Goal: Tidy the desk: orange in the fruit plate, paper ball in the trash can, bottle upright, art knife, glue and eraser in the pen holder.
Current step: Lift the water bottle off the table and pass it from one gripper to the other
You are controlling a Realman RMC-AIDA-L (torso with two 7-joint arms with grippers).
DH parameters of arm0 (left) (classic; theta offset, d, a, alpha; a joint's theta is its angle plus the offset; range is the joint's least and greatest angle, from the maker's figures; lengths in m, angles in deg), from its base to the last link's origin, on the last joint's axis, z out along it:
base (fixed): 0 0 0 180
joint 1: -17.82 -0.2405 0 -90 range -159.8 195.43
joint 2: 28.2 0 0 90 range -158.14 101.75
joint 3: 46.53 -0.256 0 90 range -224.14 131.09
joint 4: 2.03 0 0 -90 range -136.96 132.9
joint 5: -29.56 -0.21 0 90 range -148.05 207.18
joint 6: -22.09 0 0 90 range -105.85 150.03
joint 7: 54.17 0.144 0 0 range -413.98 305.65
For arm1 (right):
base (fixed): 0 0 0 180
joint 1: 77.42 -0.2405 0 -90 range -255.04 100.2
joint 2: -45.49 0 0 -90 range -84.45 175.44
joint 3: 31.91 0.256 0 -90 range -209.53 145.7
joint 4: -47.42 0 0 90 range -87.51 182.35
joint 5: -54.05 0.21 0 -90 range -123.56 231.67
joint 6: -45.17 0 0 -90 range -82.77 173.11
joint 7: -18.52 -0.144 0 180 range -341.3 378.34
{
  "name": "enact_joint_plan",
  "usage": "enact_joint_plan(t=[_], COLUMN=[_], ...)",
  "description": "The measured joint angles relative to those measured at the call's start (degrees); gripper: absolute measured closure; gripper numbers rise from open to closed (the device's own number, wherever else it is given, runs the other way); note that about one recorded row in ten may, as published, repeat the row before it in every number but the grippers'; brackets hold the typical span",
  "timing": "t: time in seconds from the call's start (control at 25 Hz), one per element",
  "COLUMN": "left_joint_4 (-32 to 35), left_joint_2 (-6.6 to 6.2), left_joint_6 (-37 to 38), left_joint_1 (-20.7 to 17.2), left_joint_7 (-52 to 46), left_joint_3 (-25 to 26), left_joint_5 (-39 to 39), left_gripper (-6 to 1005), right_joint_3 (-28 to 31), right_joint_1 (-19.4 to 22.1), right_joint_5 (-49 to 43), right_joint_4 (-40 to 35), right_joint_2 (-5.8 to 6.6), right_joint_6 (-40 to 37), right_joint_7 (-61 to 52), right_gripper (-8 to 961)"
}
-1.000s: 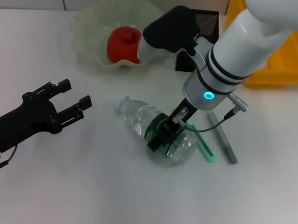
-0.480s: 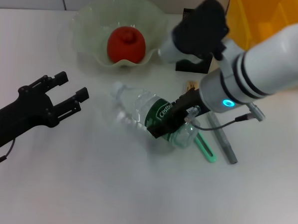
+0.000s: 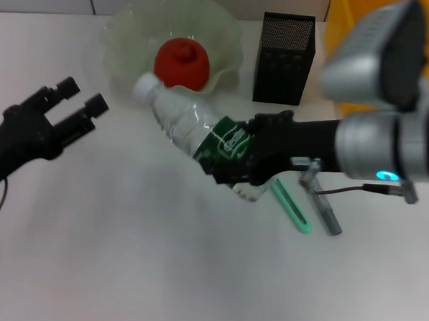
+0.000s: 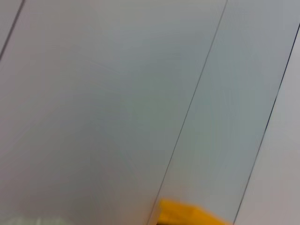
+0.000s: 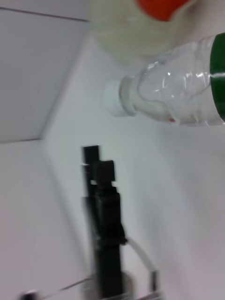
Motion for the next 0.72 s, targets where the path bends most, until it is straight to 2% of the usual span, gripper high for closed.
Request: enact_joint_plan(t=[0.08,0.12,0.16,0.28,0.32,0.36,0.48,0.52,0.56,0.72], left_joint_4=[0.00,0.00,0.00,-0.33,-1.56,-1.56,-6.20,-8.31,-8.31,-9.06], left_joint_2=[-0.01,-0.15,-0.15,-0.37,-0.31,-0.31,-0.48,-0.71,-0.71,-0.26], left_joint_6=[2.67,5.11,5.11,8.40,9.88,9.88,12.40,13.87,13.87,14.96], left_joint_1=[0.11,0.41,0.41,1.04,1.88,1.88,4.94,6.90,6.90,9.47], left_joint_7=[-2.89,-6.26,-6.26,-10.00,-12.25,-12.25,-14.23,-13.94,-13.94,-13.55], left_joint_3=[1.77,3.19,3.19,4.16,5.08,5.08,5.75,5.52,5.52,5.22], left_joint_5=[0.01,0.03,0.03,0.05,0.08,0.08,0.00,-0.49,-0.49,-3.14], left_gripper=[245,245,245,245,246,246,246,246,246,245], right_joint_3=[2.36,4.82,4.82,8.57,11.11,11.11,15.23,18.82,18.82,26.11], right_joint_1=[4.17,7.01,7.01,9.35,9.37,9.37,7.20,4.33,4.33,-3.30], right_joint_5=[8.60,18.58,18.58,34.57,42.78,42.78,52.15,54.60,54.60,54.53], right_joint_4=[0.28,2.85,2.85,10.17,16.66,16.66,28.52,36.82,36.82,53.65], right_joint_2=[-0.05,-0.02,-0.02,0.15,0.18,0.18,0.17,0.21,0.21,0.33], right_joint_6=[1.38,1.71,1.71,-1.32,-5.78,-5.78,-15.39,-21.65,-21.65,-34.11], right_joint_7=[8.25,17.13,17.13,31.97,41.52,41.52,54.71,59.34,59.34,66.19], right_gripper=[188,188,188,189,189,189,190,190,191,192])
